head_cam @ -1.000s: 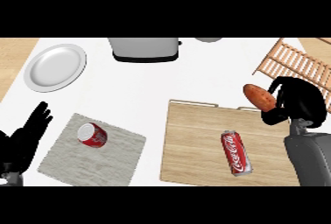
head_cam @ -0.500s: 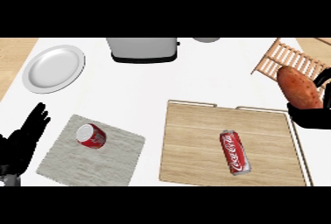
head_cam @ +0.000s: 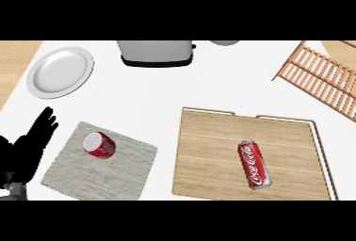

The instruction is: Pick the sweet potato from the tray and place it in the tiered shelf

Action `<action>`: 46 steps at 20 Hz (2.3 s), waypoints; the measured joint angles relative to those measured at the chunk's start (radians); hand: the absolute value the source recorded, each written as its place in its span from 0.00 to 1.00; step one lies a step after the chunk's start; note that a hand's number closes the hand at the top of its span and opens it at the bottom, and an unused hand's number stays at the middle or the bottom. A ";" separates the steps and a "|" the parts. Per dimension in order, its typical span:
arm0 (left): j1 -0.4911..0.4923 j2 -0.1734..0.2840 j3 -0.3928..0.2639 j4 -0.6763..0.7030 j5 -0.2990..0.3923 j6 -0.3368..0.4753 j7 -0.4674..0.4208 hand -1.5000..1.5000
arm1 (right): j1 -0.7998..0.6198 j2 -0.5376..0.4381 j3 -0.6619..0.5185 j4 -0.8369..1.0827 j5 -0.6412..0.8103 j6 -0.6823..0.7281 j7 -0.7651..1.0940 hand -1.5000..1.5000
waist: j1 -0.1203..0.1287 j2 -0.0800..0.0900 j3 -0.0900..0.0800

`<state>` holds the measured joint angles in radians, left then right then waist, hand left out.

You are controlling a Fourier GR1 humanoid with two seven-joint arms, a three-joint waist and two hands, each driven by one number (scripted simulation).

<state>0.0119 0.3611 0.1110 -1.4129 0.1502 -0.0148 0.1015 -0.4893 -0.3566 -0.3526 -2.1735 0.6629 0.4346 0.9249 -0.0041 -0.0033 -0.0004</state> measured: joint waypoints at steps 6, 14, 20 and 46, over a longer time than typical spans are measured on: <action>-0.003 -0.011 -0.002 -0.021 -0.015 0.003 0.016 0.50 | -0.088 -0.128 -0.031 0.046 0.026 0.031 0.013 1.00 | 0.005 0.000 -0.001; 0.001 -0.012 0.014 -0.017 -0.016 -0.020 0.009 0.50 | -0.182 -0.277 -0.054 0.227 0.044 0.086 -0.020 1.00 | 0.009 0.002 0.000; 0.006 -0.028 0.018 0.002 -0.031 -0.031 -0.020 0.50 | -0.231 -0.347 -0.052 0.423 0.100 0.040 -0.081 1.00 | 0.012 0.004 0.000; -0.022 -0.047 0.059 0.002 -0.057 -0.057 0.002 0.50 | -0.308 -0.473 -0.091 1.227 0.219 -0.394 -0.433 0.00 | 0.018 0.007 0.001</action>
<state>-0.0104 0.3137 0.1699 -1.4113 0.0928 -0.0720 0.1036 -0.7974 -0.8294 -0.4435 -0.9466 0.8814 0.0402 0.4915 0.0134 0.0036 0.0005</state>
